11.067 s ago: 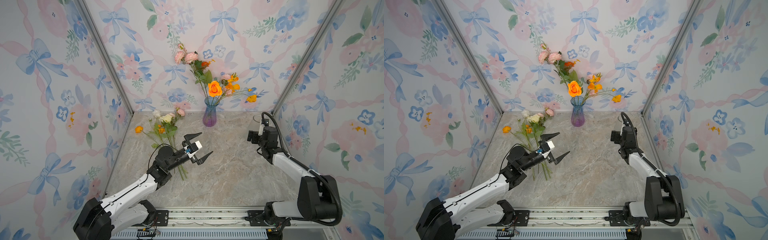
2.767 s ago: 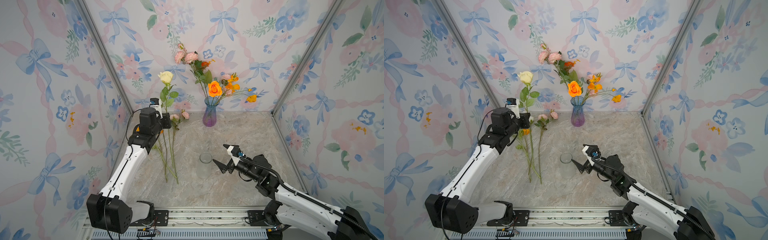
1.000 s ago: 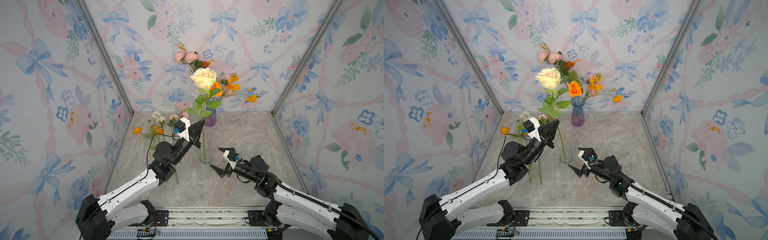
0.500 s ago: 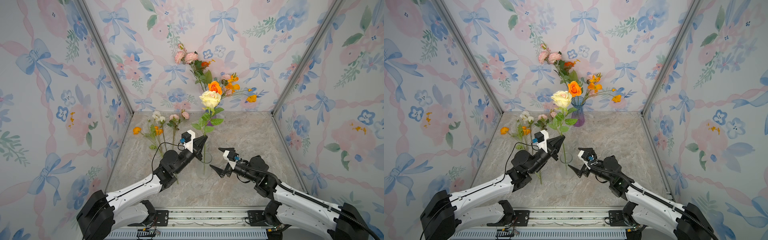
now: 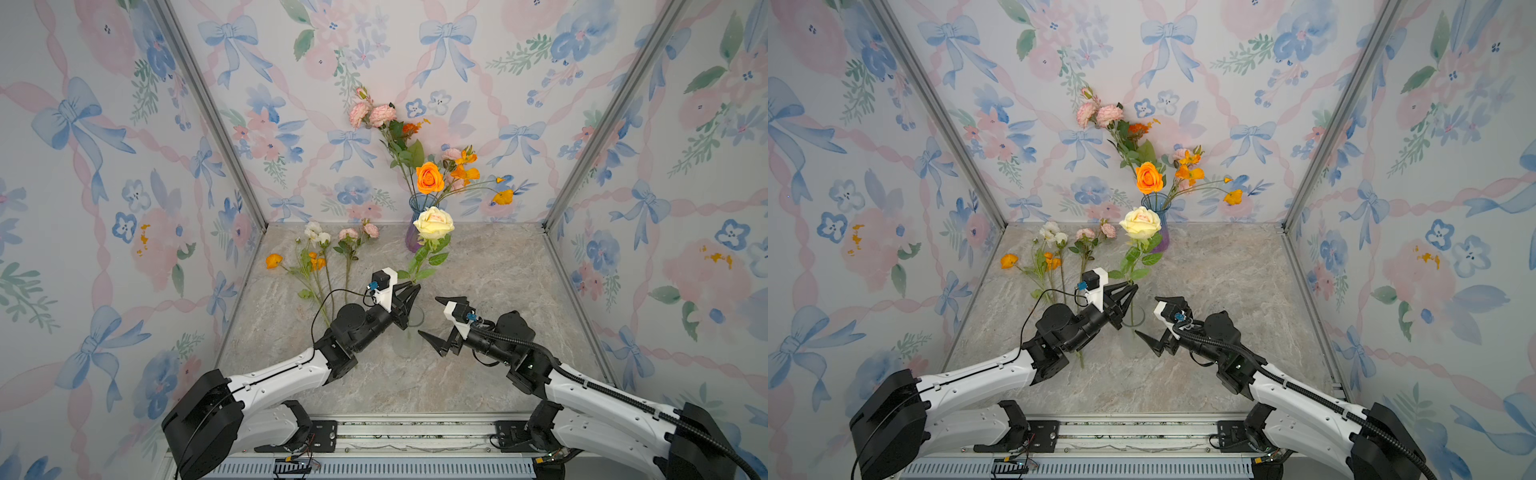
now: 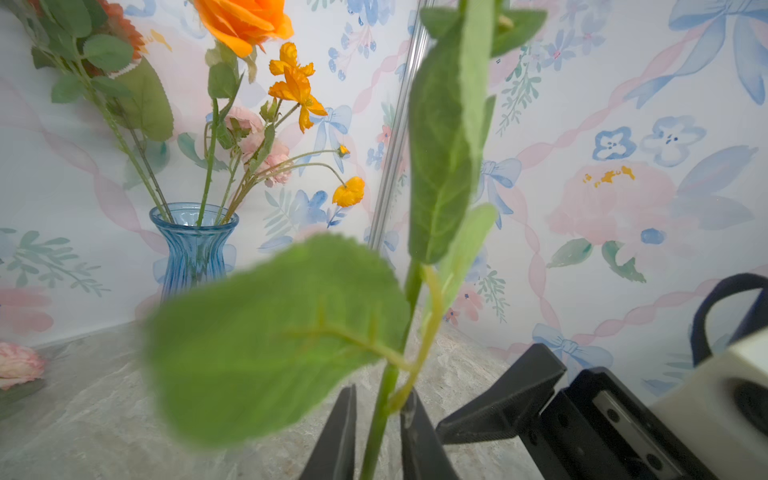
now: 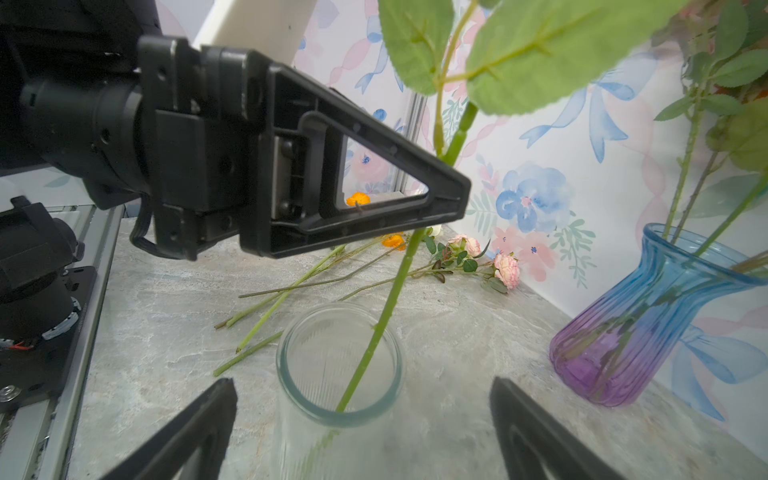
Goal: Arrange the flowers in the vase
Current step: 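Lower the cream rose stem into the glass cup with the left gripper, then open the left gripper and draw it back to the loose flowers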
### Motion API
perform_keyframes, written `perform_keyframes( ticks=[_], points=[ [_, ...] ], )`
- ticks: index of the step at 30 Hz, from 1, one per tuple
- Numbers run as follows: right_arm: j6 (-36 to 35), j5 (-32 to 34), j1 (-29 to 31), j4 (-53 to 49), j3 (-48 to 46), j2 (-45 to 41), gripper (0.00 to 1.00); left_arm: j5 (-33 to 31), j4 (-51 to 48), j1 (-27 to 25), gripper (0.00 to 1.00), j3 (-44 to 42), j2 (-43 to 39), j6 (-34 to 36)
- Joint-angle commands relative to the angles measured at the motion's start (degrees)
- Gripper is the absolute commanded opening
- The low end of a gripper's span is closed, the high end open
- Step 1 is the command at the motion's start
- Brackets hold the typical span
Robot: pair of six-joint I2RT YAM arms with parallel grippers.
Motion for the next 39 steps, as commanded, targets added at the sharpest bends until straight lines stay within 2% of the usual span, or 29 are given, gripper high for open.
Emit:
perform_keyframes(
  ticks=[1,8,12,15,17,21,26,28,31,35,39],
  points=[
    [-0.8,-0.2,0.9,0.1,0.7,0.3,0.97,0.6,1.5,-0.1,0.35,-0.9,-1.2,0.0],
    [-0.8,-0.3,0.9,0.4,0.8,0.5,0.97,0.3,-0.5,0.0,0.54,-3.1,-6.3,1.7],
    [-0.8,-0.2,0.9,0.5,0.7,0.8,0.97,-1.7,-5.0,0.9,0.59,-4.8,-12.4,1.9],
    [-0.7,-0.3,1.0,0.7,0.7,1.0,0.97,-6.6,-14.0,4.4,0.57,-3.1,-15.0,-0.2],
    [-0.7,-0.5,1.0,0.7,0.8,1.0,0.97,-7.4,-22.5,10.0,0.56,-0.2,-13.9,-3.9],
    [-0.8,-0.3,1.1,0.4,0.9,0.9,0.97,-9.5,-39.6,20.4,0.55,6.7,-5.9,-10.0],
    [-1.1,-0.1,1.2,0.2,0.8,0.4,0.97,-4.4,-46.4,28.4,0.5,12.0,7.6,-14.5],
    [-1.1,-0.1,1.2,0.2,0.8,0.2,0.97,-4.6,-46.7,29.7,0.48,13.4,12.8,-15.2],
    [-1.1,0.0,1.2,0.1,0.8,0.3,0.97,-9.8,-46.8,29.9,0.44,16.4,20.4,-14.2],
    [-1.3,0.4,1.2,0.1,0.7,0.3,0.97,-10.9,-48.0,30.2,0.39,21.9,29.8,-14.0],
    [-1.3,0.4,1.3,0.1,0.7,0.4,0.97,-12.3,-48.9,30.4,0.38,25.2,34.9,-14.0]
  ],
)
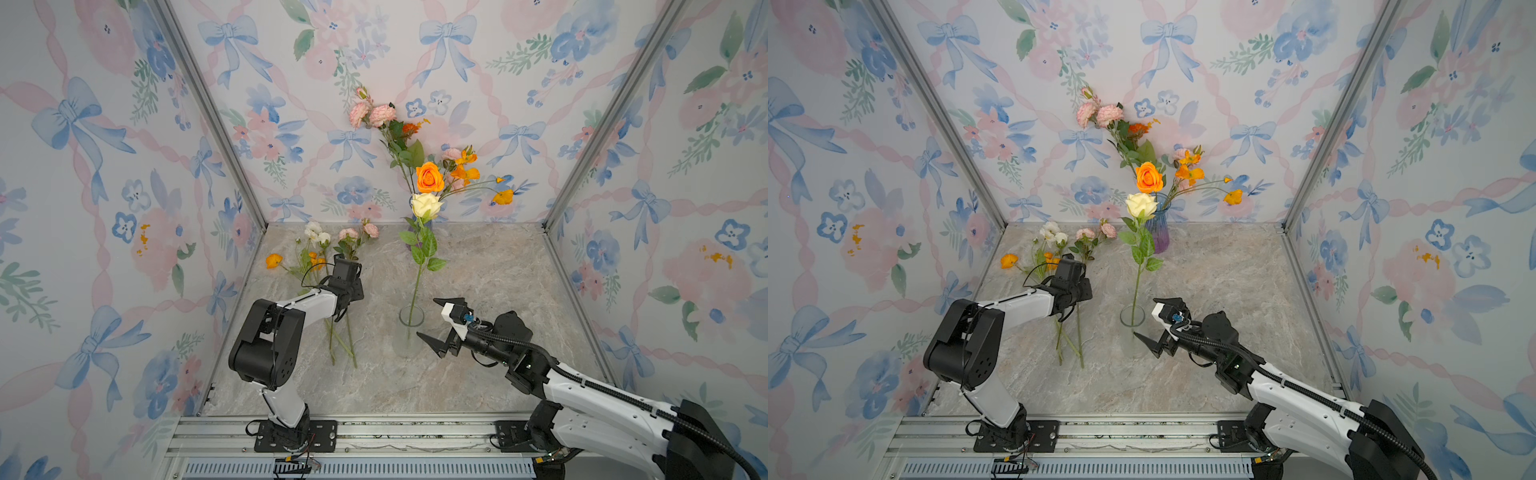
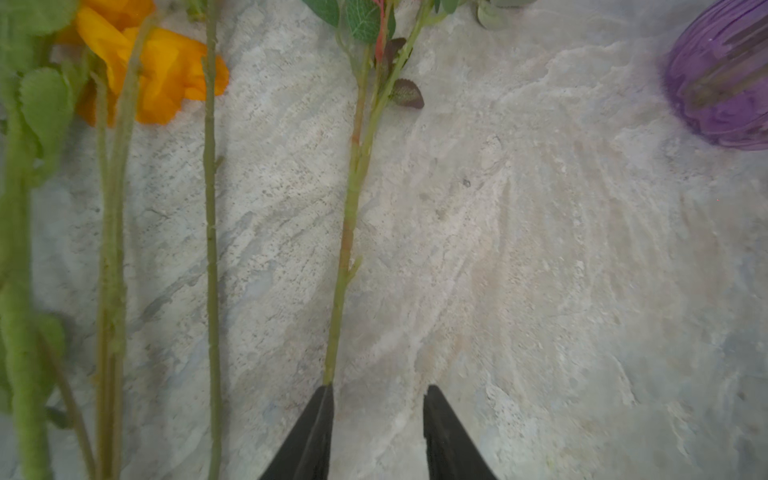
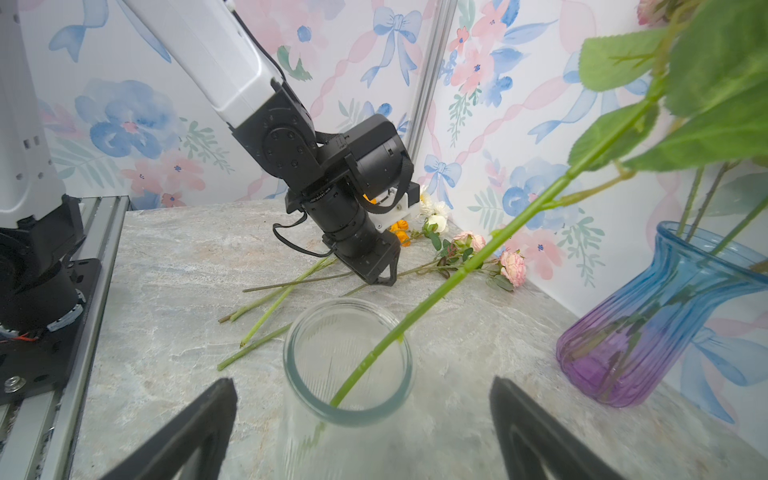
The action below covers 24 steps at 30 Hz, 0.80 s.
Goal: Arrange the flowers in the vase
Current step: 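Open the left gripper and draw it back to the loose flowers, then close the left gripper on the pink rose stem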
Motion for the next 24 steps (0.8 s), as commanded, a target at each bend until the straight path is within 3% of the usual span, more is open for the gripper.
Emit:
perform_keyframes(
  ticks=[1,8,24],
  points=[
    [-0.8,0.3,0.6,0.1,0.7,-0.5,0.97,-2.7,-1.7,0.5,0.38,2.4,1.9,-0.5],
    [-0.6,0.0,0.6,0.4,0.8,-0.4,0.97,-5.8,-2.0,0.8,0.37,2.9,2.9,1.7],
    [-0.9,0.1,0.6,0.3,0.8,0.1,0.97,-0.3,-2.6,2.7,0.2,4.8,8.7,3.3]
  ],
)
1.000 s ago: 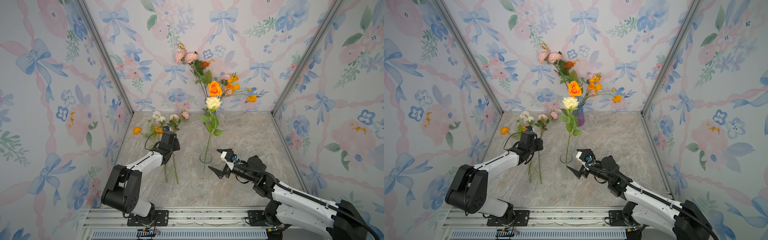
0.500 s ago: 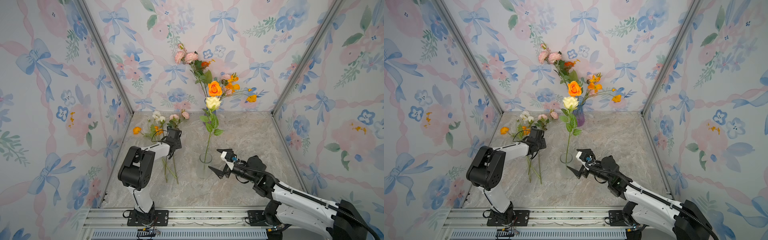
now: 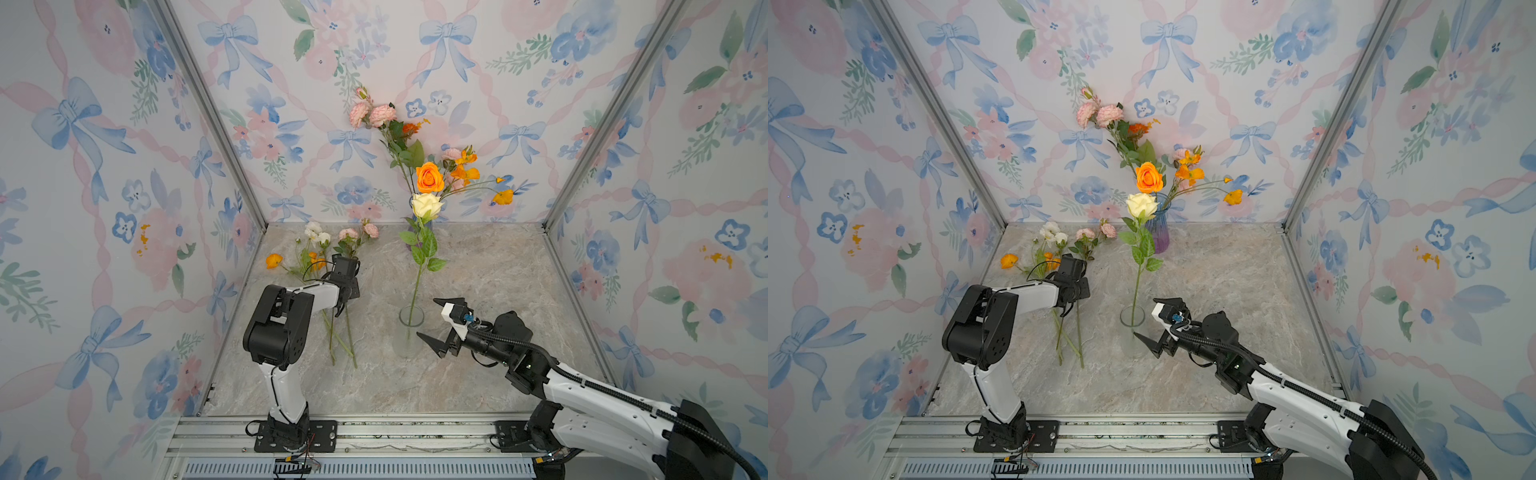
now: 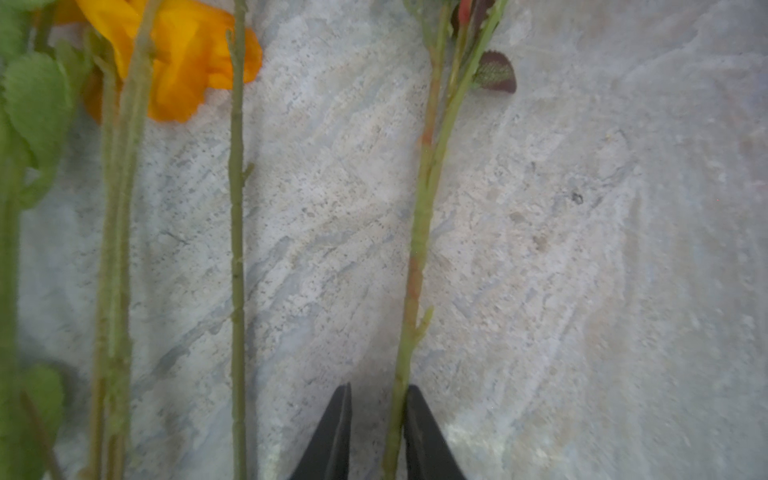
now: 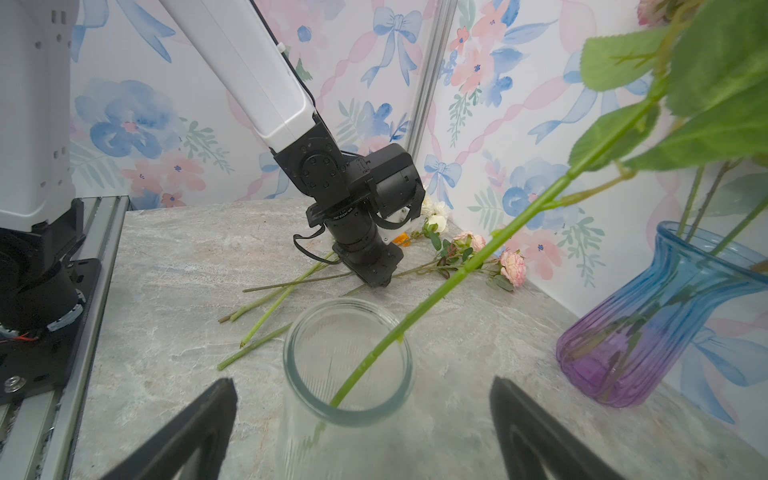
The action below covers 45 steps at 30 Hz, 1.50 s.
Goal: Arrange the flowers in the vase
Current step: 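Close the left gripper on the pink rose stem, then lift the pink roses upright with the left gripper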
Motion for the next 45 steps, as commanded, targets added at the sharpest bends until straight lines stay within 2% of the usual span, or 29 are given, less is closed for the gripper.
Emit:
perform_keyframes(
  ticks=[1,5,10,15,21,24,28,31,34,37,39,42,45],
  points=[
    [-0.8,0.1,0.6,0.2,0.8,0.1,0.97,2.5,-1.3,0.3,0.16,0.8,1.9,1.1],
    [-0.8,0.1,0.6,0.4,0.8,0.3,0.97,5.3,-1.4,0.3,0.0,0.4,1.1,1.3],
    [-0.8,0.1,0.7,0.4,0.8,0.4,0.97,6.8,-1.4,0.0,0.0,-1.8,-5.0,0.9],
    [-0.8,0.1,0.8,0.2,0.8,0.4,0.97,9.6,-1.4,-0.1,0.0,-4.9,-14.5,-0.4],
    [-0.8,0.3,0.8,0.3,0.9,0.6,0.97,9.7,-1.2,-0.7,0.0,-7.4,-27.5,-1.6],
    [-0.9,0.4,0.8,0.0,1.0,0.3,0.97,9.2,-1.2,-1.8,0.0,-7.1,-34.4,-1.1],
    [-0.8,0.3,0.8,0.1,1.0,0.5,0.97,4.3,-0.8,-5.1,0.0,-6.4,-44.0,0.5],
    [-0.7,0.1,0.8,0.2,1.1,0.9,0.97,3.7,4.7,-8.2,0.0,-7.7,-51.0,3.5],
    [-0.7,0.1,0.8,0.3,1.1,1.0,0.97,4.1,16.0,-12.1,0.0,-12.3,-58.6,8.3],
    [-0.7,0.1,0.9,0.2,1.1,1.3,0.97,7.3,28.1,-14.4,0.0,-17.6,-64.7,12.8],
    [-0.7,0.0,0.9,0.3,1.1,1.3,0.97,11.9,34.5,-14.9,0.0,-19.2,-66.1,15.0],
    [-0.7,-0.3,0.9,0.3,1.3,1.6,0.97,17.2,38.3,-16.4,0.0,-17.8,-64.5,17.7],
    [-0.7,-0.3,0.9,0.4,1.4,2.3,0.97,19.5,41.5,-19.4,0.0,-14.8,-61.4,20.4]
  ],
)
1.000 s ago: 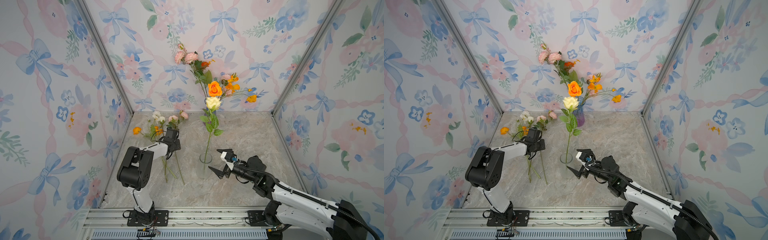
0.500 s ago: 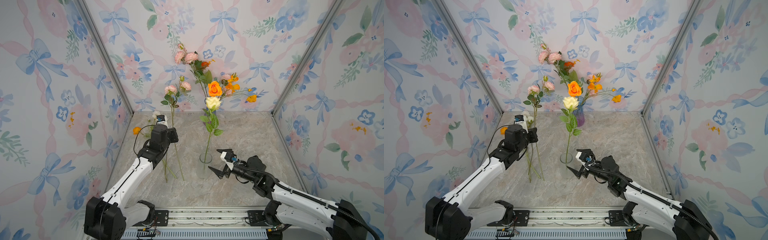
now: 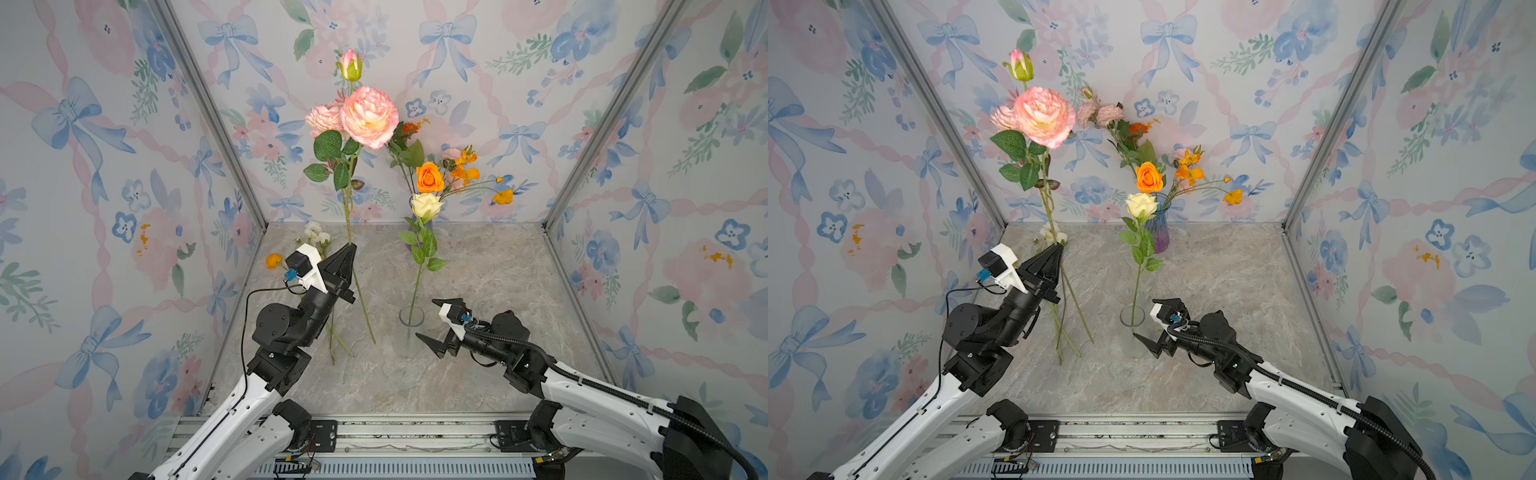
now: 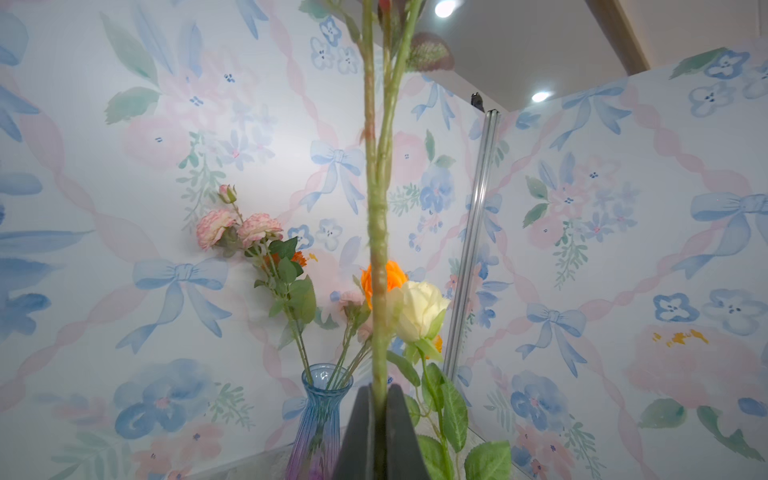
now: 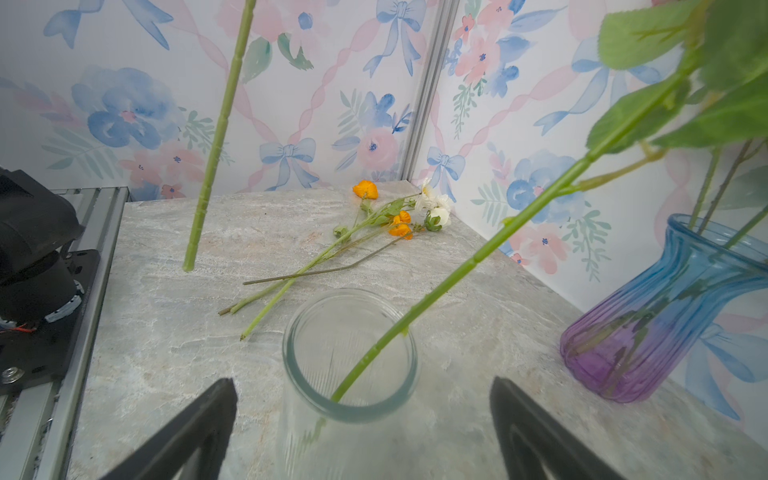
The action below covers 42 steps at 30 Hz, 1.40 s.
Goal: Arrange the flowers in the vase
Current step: 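Lift the pink roses upright with the left gripper, then carry the pink roses over the glass cup and lower the stem in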
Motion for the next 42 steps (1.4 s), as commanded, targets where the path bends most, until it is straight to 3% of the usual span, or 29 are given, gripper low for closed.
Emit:
perform_keyframes(
  ticks=[1,6,16,27,42],
  points=[
    [-0.4,-0.4,0.7,0.2,1.5,0.8,0.97,4.7,9.1,-3.0,0.0,3.4,3.3,6.3],
    [-0.6,-0.3,0.8,0.0,1.6,0.9,0.97,5.5,11.9,-5.7,0.0,9.5,9.9,9.9],
    [-0.8,0.0,0.9,-0.2,1.5,0.4,0.97,8.5,18.5,-8.1,0.0,14.0,20.0,9.4],
    [-0.8,0.1,0.8,-0.1,1.5,0.2,0.97,12.1,19.7,-11.4,0.0,10.4,24.5,9.7],
    [-0.7,0.0,0.9,-0.1,1.4,0.5,0.97,14.2,19.9,-13.8,0.0,2.5,27.1,19.2]
  ],
)
